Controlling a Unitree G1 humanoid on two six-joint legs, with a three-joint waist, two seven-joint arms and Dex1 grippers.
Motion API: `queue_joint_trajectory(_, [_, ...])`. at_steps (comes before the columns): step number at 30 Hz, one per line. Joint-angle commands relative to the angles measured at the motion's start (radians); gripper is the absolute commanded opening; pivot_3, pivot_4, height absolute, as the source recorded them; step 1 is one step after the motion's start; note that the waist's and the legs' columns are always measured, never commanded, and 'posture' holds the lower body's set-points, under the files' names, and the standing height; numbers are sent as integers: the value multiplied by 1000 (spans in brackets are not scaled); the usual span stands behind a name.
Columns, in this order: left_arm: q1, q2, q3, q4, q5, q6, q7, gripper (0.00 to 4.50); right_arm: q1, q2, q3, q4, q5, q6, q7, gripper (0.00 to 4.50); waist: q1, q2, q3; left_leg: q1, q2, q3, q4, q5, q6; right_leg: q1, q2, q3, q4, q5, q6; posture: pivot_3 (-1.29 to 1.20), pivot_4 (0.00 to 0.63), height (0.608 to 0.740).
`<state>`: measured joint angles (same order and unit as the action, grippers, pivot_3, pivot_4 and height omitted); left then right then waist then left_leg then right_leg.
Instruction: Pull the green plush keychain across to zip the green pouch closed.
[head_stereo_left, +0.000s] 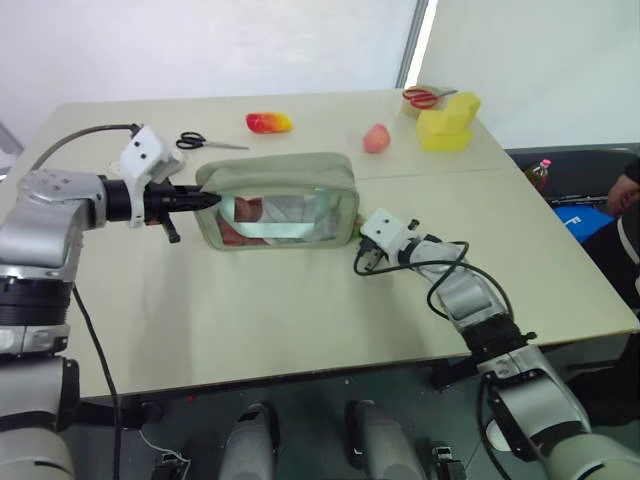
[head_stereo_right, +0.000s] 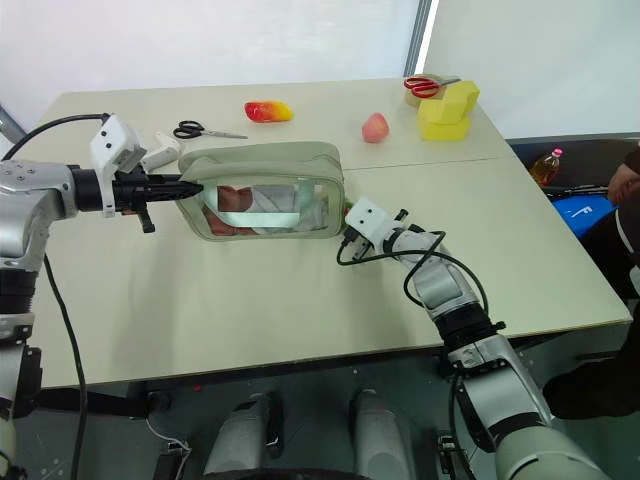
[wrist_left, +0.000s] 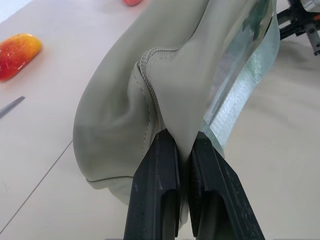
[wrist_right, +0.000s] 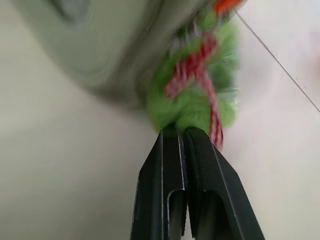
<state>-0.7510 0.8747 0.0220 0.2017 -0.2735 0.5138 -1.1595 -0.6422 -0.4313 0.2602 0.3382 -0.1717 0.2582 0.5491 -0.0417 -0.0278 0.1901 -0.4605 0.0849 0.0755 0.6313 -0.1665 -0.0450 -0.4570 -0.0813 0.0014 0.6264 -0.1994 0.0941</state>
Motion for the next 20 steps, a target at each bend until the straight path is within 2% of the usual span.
queue_joint_trajectory(1, [2, 14, 26, -19, -10, 1, 10, 384, -24, -35, -109, -105, 116, 97, 90, 306, 1, 0, 0, 0, 0, 0, 0, 0, 0, 0, 0, 0, 0, 0, 0, 0, 150, 740])
queue_joint_trajectory(4, [-20, 25, 48, 14, -33, 20, -4, 1601, -55, -136, -183, -272, 256, 259, 261, 1399, 3, 1, 0, -1, 0, 0, 1, 0, 0, -1, 0, 0, 1, 0, 0, 0, 150, 740])
queue_joint_trajectory(6, [-44, 43, 61, 46, -50, 36, -23, 2469, -76, -230, -234, -389, 384, 406, 385, 2344, 4, 1, 1, -2, 0, 0, 1, 0, 0, -2, 0, 0, 1, 0, 0, 0, 150, 740])
queue_joint_trajectory(7, [-54, 53, 64, 62, -52, 36, -30, 3060, -88, -275, -253, -435, 434, 463, 432, 2891, 5, 1, 1, -2, 0, 0, 0, 0, 0, -2, 0, 0, 1, 0, 0, 0, 150, 740])
queue_joint_trajectory(10, [-48, 92, 81, 89, -66, 42, -61, 4494, -141, -375, -290, -526, 549, 589, 517, 4400, -1, 1, 1, -1, 0, 0, -2, 0, 0, -3, 0, 0, 0, -1, 0, 0, 150, 740])
queue_joint_trajectory(13, [-22, 129, 118, 57, -99, 95, -66, 4500, -185, -412, -303, -566, 608, 650, 529, 4464, -6, 1, 1, 0, 0, 0, -3, 0, 0, -3, 0, 0, 0, -1, 0, 0, 150, 740])
queue_joint_trajectory(20, [23, 167, 202, -7, -155, 182, -11, 4500, -231, -394, -292, -575, 624, 673, 451, 4464, 1, 1, 1, -2, 0, 0, -2, -2, -3, -3, -1, 0, -6, 0, -2, 0, 150, 740])
